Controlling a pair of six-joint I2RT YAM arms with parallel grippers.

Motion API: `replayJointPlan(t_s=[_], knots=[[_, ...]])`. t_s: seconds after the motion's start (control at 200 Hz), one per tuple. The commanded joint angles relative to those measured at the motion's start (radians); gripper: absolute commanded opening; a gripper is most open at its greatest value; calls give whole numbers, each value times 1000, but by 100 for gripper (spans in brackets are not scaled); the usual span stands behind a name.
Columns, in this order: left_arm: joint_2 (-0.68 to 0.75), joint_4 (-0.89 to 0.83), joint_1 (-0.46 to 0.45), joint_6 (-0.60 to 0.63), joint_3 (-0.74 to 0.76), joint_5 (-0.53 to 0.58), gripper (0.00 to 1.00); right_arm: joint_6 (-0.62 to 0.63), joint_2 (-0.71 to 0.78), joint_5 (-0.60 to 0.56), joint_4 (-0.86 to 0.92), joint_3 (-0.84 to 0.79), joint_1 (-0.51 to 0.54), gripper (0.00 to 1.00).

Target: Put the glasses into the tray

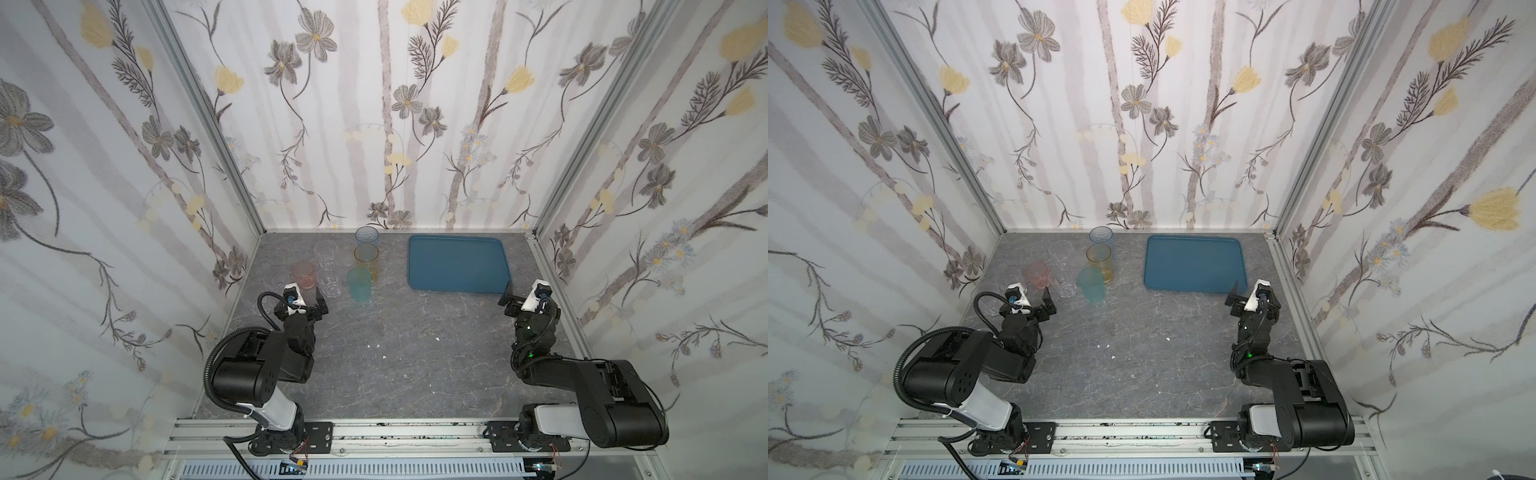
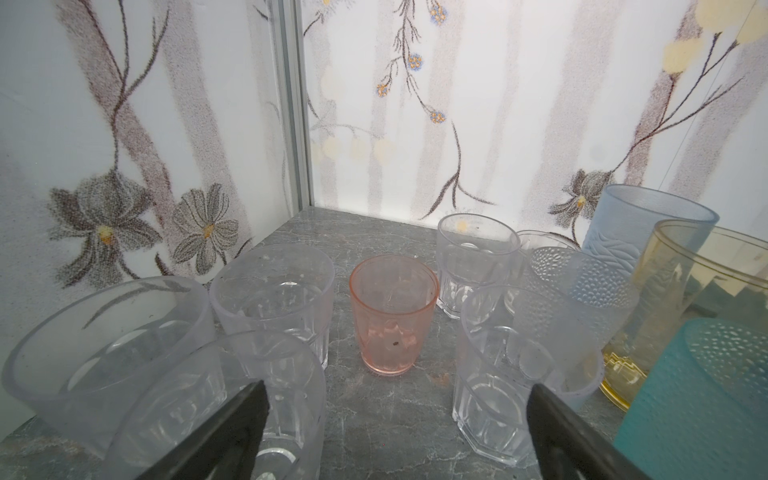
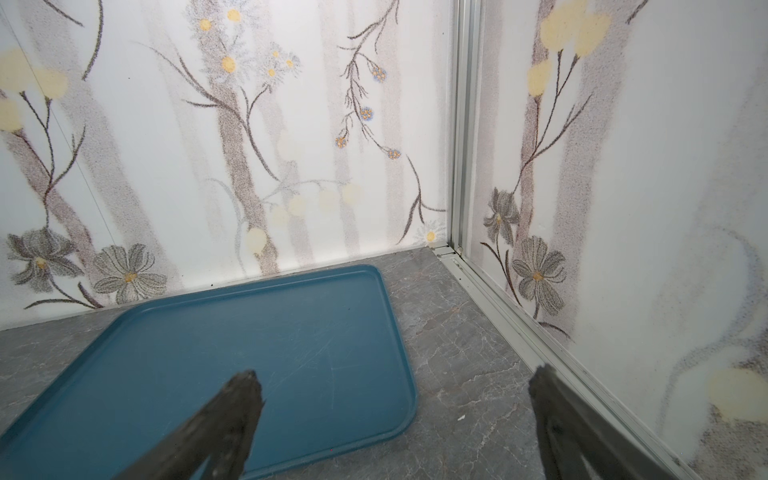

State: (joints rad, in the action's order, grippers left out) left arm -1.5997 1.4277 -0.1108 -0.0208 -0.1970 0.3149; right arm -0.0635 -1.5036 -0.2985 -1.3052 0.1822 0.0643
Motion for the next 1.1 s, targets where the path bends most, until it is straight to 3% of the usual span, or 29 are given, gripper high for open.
replayJointPlan(t_s=[0.0, 0.13, 0.36, 0.465, 0.555, 0.665, 0.715, 0.779, 0.899, 1.004, 1.094], knots=[[4, 2, 4, -19, -7, 34, 100, -1, -1, -14, -33, 0, 1, 100], [40, 6, -9, -13, 14, 49, 100, 21, 37, -2, -8, 3, 13, 100], [49, 11, -13, -8, 17, 51, 100, 42, 213, -91, 276, 89, 56, 100], [54, 7, -14, -5, 14, 55, 100, -49, 285, -143, 455, 159, 63, 100], [130, -54, -21, -13, 13, 111, 100, -143, 303, -200, 714, 286, 69, 100], [252, -184, -44, -2, -10, 165, 100, -368, 267, -224, 1004, 469, 69, 100], [309, -223, -74, 2, -16, 249, 100, -436, 237, -101, 1097, 535, 59, 100], [387, -268, -115, -32, -22, 396, 100, -379, 188, 180, 1123, 610, 36, 100], [530, -485, -193, -119, -94, 590, 100, -448, 106, 317, 1211, 682, 42, 86], [597, -1002, -201, -331, -296, 531, 100, -519, 16, 356, 1311, 738, 50, 78], [605, -1231, -201, -400, -419, 366, 100, -525, -75, 381, 1385, 804, 77, 75]])
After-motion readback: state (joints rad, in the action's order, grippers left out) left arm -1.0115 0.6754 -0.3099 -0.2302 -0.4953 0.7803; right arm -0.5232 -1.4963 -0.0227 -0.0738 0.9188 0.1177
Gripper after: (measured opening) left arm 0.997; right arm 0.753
